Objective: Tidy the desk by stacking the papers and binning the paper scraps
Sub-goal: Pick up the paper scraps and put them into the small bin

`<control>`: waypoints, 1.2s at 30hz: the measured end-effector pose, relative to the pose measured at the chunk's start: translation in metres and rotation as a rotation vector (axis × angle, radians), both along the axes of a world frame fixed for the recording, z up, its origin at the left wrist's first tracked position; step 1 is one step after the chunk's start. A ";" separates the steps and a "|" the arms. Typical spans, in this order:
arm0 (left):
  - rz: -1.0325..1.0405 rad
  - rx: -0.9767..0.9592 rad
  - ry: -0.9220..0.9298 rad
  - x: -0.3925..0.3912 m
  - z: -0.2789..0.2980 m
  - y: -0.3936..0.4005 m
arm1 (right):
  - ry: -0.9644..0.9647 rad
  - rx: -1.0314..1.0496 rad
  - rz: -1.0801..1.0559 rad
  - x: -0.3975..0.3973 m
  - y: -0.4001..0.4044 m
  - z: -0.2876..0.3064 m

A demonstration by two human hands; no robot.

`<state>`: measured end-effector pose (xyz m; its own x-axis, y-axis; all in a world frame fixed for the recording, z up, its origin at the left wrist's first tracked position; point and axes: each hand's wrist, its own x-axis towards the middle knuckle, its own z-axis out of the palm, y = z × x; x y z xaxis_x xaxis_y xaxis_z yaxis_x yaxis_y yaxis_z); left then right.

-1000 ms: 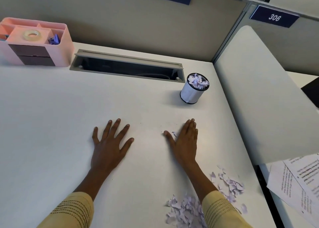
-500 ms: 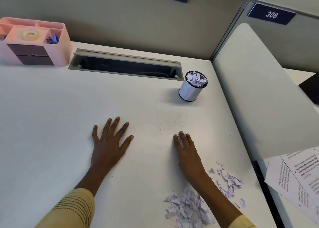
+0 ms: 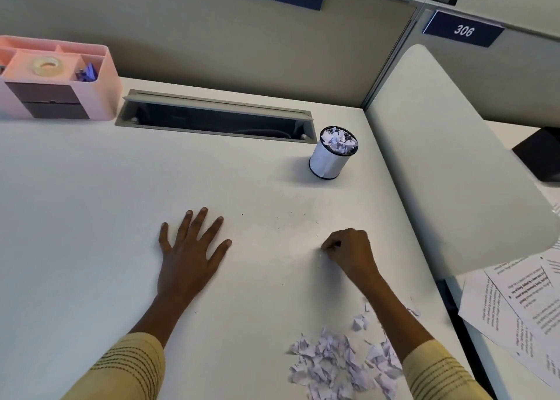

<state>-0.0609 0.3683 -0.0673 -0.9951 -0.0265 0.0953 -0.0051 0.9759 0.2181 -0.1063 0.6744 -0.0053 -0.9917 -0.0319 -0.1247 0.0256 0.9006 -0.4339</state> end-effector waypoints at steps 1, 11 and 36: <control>0.002 0.000 -0.001 0.000 0.000 0.000 | -0.034 -0.062 -0.034 -0.005 0.004 0.006; 0.000 -0.006 -0.003 0.000 0.000 0.000 | 0.116 -0.536 -0.244 -0.092 0.008 0.100; -0.023 0.041 0.005 0.000 0.002 -0.002 | -0.217 -0.402 -0.078 0.031 0.021 0.052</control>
